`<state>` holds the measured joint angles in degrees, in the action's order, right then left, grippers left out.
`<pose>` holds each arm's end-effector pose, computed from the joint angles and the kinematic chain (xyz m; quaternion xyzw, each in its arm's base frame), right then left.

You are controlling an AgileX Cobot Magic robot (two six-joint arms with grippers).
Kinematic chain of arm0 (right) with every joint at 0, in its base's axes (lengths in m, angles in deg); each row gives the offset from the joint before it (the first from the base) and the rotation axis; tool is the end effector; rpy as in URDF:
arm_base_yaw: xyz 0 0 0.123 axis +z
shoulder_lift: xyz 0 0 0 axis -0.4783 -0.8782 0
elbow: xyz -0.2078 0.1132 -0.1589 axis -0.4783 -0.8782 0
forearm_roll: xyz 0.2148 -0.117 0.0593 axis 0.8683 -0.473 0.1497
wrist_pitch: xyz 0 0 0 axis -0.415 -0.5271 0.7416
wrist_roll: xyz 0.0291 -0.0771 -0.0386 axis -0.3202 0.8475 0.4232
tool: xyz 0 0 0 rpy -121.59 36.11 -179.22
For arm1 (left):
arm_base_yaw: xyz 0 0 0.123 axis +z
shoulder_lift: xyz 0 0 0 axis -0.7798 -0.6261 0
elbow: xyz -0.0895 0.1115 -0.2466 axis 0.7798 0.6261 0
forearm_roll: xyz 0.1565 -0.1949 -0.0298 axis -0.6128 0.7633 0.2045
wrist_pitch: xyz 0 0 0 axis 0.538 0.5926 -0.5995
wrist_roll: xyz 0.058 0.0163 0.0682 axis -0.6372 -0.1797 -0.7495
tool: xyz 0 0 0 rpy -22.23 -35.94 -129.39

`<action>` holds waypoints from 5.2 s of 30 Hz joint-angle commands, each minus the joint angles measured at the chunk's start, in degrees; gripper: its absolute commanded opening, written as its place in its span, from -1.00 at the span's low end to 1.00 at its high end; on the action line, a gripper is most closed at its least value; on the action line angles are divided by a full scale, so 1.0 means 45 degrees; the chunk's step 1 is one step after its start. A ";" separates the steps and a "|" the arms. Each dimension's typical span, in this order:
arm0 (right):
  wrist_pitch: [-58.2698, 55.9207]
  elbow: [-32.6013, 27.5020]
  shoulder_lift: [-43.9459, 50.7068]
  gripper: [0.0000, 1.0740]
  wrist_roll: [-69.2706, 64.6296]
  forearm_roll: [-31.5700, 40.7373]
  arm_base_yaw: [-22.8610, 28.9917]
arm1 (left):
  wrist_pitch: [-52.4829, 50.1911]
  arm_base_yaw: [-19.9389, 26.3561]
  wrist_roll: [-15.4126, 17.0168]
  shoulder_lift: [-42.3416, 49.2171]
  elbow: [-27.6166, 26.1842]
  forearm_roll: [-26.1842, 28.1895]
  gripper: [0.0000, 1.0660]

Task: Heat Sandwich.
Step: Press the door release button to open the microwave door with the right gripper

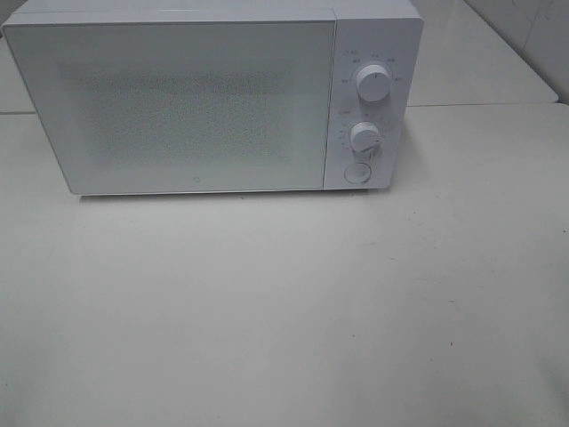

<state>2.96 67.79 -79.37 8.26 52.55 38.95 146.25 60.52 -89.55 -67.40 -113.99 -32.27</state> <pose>0.1050 0.0241 0.2636 -0.0952 0.9403 0.0536 0.3224 -0.0071 -0.0090 0.2800 -0.0512 0.8510 0.0035 0.5226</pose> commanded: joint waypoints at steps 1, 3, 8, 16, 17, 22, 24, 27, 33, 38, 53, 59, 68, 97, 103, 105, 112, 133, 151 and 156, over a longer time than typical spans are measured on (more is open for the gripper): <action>0.0076 -0.0064 0.0904 0.31 -0.0306 -0.0102 -0.0038 | -0.0166 0.0025 0.0076 0.0293 0.0013 0.0013 0.34; -0.0013 -0.0051 0.1553 0.31 -0.0407 -0.0102 -0.0038 | -0.0166 0.0025 0.0076 0.0293 0.0013 0.0013 0.34; -0.0560 0.0038 0.3298 0.31 -0.0446 -0.0115 -0.0038 | -0.0166 0.0025 0.0076 0.0293 0.0013 0.0013 0.34; -0.1795 -0.0293 0.6073 0.31 -0.0611 -0.0547 -0.0038 | -0.0166 0.0025 0.0076 0.0293 0.0013 0.0013 0.34; -0.1795 -0.0293 0.6455 0.31 -0.0611 -0.0611 -0.0038 | -0.0166 0.0025 0.0076 0.0293 0.0013 0.0013 0.34; -0.1795 -0.0293 0.7945 0.31 -0.0611 -0.0802 -0.0038 | -0.0166 0.0025 0.0076 0.0293 0.0013 0.0013 0.34; -0.1795 -0.0293 0.8747 0.31 -0.0611 -0.0879 -0.0038 | -0.0166 0.0025 0.0076 0.0293 0.0013 0.0013 0.34; -0.1795 -0.0293 0.8773 0.31 -0.0611 -0.0968 -0.0038 | -0.0166 0.0025 0.0076 0.0293 0.0013 0.0013 0.34; -0.1795 -0.0293 0.8785 0.31 -0.0789 -0.1197 -0.0038 | -0.0166 0.0025 0.0076 0.0229 0.0013 0.0000 0.34; -0.1795 -0.0293 0.8785 0.31 -0.0789 -0.1197 -0.0038 | -0.0166 0.0025 0.0076 0.0229 0.0013 0.0000 0.34; -0.1795 -0.0293 0.8785 0.31 -0.0789 -0.1197 -0.0038 | -0.0166 0.0025 0.0076 0.0229 0.0013 0.0000 0.34; -0.1795 -0.0293 0.8785 0.31 -0.0789 -0.1197 -0.0038 | -0.0166 0.0025 0.0076 0.0229 0.0013 0.0000 0.34; -0.1795 -0.0293 0.8785 0.31 -0.1031 -0.1362 -0.0038 | -0.0166 0.0025 0.0076 0.0229 0.0013 0.0000 0.34; -0.1795 -0.0293 0.8785 0.31 -0.0891 -0.1299 -0.1515 | -0.0166 0.0025 0.0076 0.0229 0.0013 0.0000 0.34; -0.1795 -0.0293 0.8785 0.31 -0.0891 -0.1299 -0.1515 | -0.0166 0.0025 0.0076 0.0229 0.0013 0.0000 0.34; -0.1795 -0.0293 0.8785 0.31 -0.0891 -0.1299 -0.1515 | -0.0166 0.0025 0.0076 0.0229 0.0013 0.0000 0.34; -0.1795 -0.0293 0.8785 0.31 -0.0891 -0.1299 -0.1515 | -0.0166 0.0025 0.0076 0.0229 0.0013 0.0000 0.34; 0.8696 -0.1388 0.6544 0.30 -0.0968 -0.1350 -0.1515 | -0.0166 0.0025 0.0076 0.0229 0.0013 0.0000 0.34; 1.4235 -0.2521 0.1413 -0.74 -0.0968 -0.1350 0.0700 | -0.0166 0.0025 0.0076 0.0229 0.0013 0.0000 0.34; 1.6374 -0.2521 -0.1235 -1.00 -0.0980 -0.1350 0.1006 | -0.0166 0.0025 0.0076 0.0229 0.0013 0.0000 0.34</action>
<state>72.92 56.50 -82.34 4.19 46.99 43.30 146.25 60.52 -89.55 -67.40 -113.99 -32.27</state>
